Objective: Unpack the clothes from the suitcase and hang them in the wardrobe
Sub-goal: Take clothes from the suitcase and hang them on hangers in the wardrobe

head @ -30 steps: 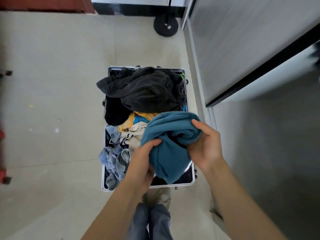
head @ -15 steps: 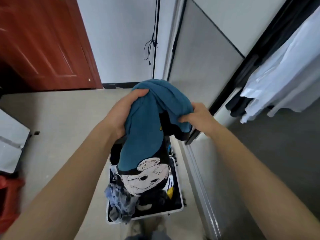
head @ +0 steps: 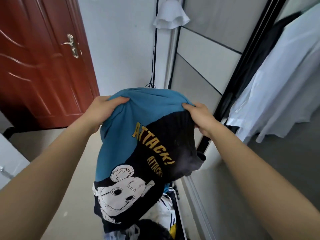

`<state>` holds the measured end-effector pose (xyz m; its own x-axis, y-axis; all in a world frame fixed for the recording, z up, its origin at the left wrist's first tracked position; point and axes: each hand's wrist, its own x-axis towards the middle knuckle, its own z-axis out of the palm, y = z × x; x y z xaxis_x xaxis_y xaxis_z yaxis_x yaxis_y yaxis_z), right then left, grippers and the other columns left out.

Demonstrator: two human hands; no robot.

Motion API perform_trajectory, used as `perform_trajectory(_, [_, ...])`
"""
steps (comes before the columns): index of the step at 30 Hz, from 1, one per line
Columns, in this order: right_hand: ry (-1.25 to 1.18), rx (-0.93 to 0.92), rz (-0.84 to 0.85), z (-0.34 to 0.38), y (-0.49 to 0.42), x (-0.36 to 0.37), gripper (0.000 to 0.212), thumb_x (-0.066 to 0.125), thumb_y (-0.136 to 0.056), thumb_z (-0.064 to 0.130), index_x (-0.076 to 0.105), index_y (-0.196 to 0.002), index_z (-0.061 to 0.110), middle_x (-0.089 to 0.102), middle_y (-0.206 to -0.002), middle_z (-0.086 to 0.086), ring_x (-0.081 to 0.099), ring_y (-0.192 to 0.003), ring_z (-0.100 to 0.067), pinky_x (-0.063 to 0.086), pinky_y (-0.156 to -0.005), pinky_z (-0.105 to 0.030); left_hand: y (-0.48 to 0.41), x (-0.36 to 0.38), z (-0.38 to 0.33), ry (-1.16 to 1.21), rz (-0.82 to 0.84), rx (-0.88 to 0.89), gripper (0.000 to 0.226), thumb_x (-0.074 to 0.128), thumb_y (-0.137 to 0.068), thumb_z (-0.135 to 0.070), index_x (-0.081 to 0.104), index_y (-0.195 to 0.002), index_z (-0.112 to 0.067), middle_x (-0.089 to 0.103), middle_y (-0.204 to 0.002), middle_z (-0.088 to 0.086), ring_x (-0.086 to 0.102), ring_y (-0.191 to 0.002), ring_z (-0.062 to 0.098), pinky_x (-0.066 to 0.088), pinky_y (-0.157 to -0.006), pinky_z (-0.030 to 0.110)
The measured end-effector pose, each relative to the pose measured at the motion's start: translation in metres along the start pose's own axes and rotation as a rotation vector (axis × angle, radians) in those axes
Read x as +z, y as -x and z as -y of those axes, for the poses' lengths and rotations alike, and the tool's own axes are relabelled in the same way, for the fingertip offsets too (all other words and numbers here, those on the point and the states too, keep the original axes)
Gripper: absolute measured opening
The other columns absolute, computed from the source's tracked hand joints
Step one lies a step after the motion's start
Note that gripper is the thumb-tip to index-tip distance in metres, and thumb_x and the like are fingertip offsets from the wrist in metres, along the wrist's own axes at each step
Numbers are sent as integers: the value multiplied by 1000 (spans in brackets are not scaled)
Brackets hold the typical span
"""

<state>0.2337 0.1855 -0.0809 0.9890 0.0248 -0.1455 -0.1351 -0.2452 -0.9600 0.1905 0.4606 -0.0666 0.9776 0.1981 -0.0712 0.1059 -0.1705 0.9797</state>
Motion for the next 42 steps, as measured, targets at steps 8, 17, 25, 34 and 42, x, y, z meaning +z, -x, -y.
perform_trajectory(8, [-265,-36,89,66,16,33,14,53,-96,9,64,-88,7,67,-74,-10,67,-56,-15,57,-51,-32,-8,15,31,-429,-173,-6,60,64,-72,-48,52,-127,-27,55,-119,13,55,-109,31,47,-96,42])
perform_trajectory(17, [-445,-18,-57,81,16,63,19,45,-95,2,58,-81,3,58,-72,-17,64,-60,-27,58,-51,-36,43,43,75,-365,448,-75,31,60,-88,-52,62,-108,-28,68,-99,-7,64,-84,7,51,-73,22])
perform_trajectory(25, [-556,-44,-369,96,9,9,12,57,-92,8,53,-81,8,55,-70,-10,57,-59,-20,53,-54,-31,23,47,63,178,316,-225,28,57,-94,-41,71,-103,-18,73,-99,-1,66,-97,19,54,-86,37])
perform_trajectory(34, [-422,104,-425,34,16,-71,26,77,-82,20,61,-101,12,52,-76,-7,50,-58,-17,51,-51,-25,-15,68,-37,194,200,-87,24,57,-96,-33,68,-103,-13,72,-98,9,68,-94,25,55,-86,38])
perform_trajectory(42, [112,86,-147,17,48,-106,36,86,-66,10,66,-95,1,60,-74,-6,55,-72,-16,45,-69,-26,-26,99,-92,-23,342,102,22,74,-84,-26,69,-96,-8,71,-93,13,69,-84,26,57,-72,32])
